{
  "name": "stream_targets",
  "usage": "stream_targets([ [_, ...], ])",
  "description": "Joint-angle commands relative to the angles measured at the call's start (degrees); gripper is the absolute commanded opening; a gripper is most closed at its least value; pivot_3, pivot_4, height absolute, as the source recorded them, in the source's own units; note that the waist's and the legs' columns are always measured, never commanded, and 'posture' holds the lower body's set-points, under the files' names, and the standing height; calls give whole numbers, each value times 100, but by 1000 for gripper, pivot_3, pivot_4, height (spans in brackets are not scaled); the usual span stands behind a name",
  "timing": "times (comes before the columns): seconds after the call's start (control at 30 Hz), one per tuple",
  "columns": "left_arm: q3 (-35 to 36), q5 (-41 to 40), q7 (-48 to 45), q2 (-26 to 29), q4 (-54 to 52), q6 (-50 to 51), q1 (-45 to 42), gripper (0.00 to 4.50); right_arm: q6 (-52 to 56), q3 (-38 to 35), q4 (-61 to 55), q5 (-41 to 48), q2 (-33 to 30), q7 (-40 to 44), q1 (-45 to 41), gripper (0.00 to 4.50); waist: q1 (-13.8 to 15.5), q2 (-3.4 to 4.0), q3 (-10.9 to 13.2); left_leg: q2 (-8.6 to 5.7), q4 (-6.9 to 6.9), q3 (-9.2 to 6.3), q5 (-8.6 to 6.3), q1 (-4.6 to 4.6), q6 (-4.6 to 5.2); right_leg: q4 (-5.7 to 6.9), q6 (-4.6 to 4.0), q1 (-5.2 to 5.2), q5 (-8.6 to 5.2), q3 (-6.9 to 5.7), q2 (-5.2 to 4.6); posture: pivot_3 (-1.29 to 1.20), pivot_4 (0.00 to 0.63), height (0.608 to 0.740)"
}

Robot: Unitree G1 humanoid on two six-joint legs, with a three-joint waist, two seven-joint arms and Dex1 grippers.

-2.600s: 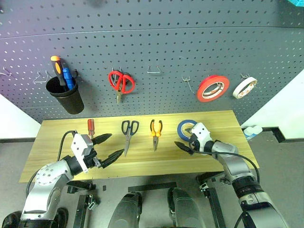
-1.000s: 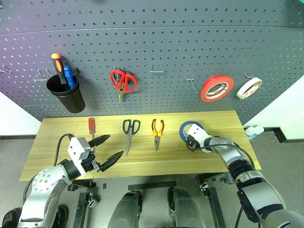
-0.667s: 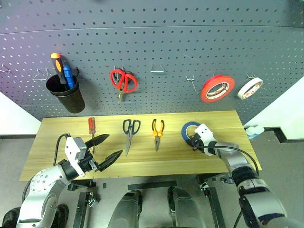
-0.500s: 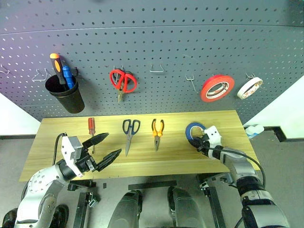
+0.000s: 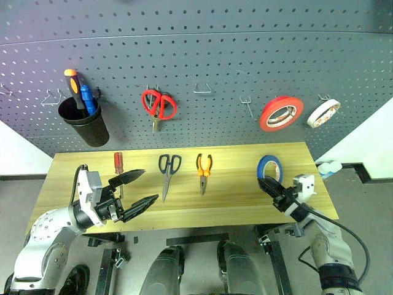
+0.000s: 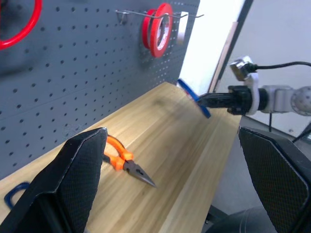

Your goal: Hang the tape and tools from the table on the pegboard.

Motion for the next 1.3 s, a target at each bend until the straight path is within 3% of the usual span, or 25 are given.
stream_targets([
  [0.03, 6, 30, -10, -26, -34, -75, -91, 4500, -330, -538, -54, 403, 31, -207, -171, 666, -2, 0, 0, 0, 2, 0, 0, 0, 0, 1, 0, 0, 2, 0, 0, -59, 196, 740],
  [0.2, -78, 84, -23, -73, 22, -50, -238, 4500, -324, -283, -379, 388, 187, -119, -160, 666, -18, 5, -3, 6, -2, -3, 1, 5, 0, 9, 5, 0, 6, -2, 12, -67, 186, 740],
  [0.47, -31, 104, 10, -64, -47, -33, -199, 4500, 120, 405, -2058, 755, 380, 56, 264, 666, 1, 8, -5, 3, 2, -1, 1, 1, 0, 8, 19, -3, 14, 0, 5, -65, 183, 740],
  [0.73, 27, 135, 58, -73, -95, -98, -170, 4500, 379, 946, -3243, 744, 549, -402, 208, 666, 4, 8, -5, 3, 2, -2, 0, 1, 0, 8, 18, -4, 14, 0, 4, -62, 184, 740],
  [0.97, 3, 164, 125, -95, -127, -133, -189, 4500, -114, 1145, -2653, -4, 523, -692, -435, 666, 2, 8, -5, 2, 2, -2, 1, 1, -1, 10, 18, -6, 15, 0, 7, -55, 190, 740],
  [1.3, 12, 237, 268, -131, -283, -187, -63, 4500, -736, 1446, -1743, -416, 676, -527, -966, 666, 5, 8, -5, 1, 2, -2, 1, 3, -1, 13, 19, -6, 16, 0, 7, -16, 194, 740],
])
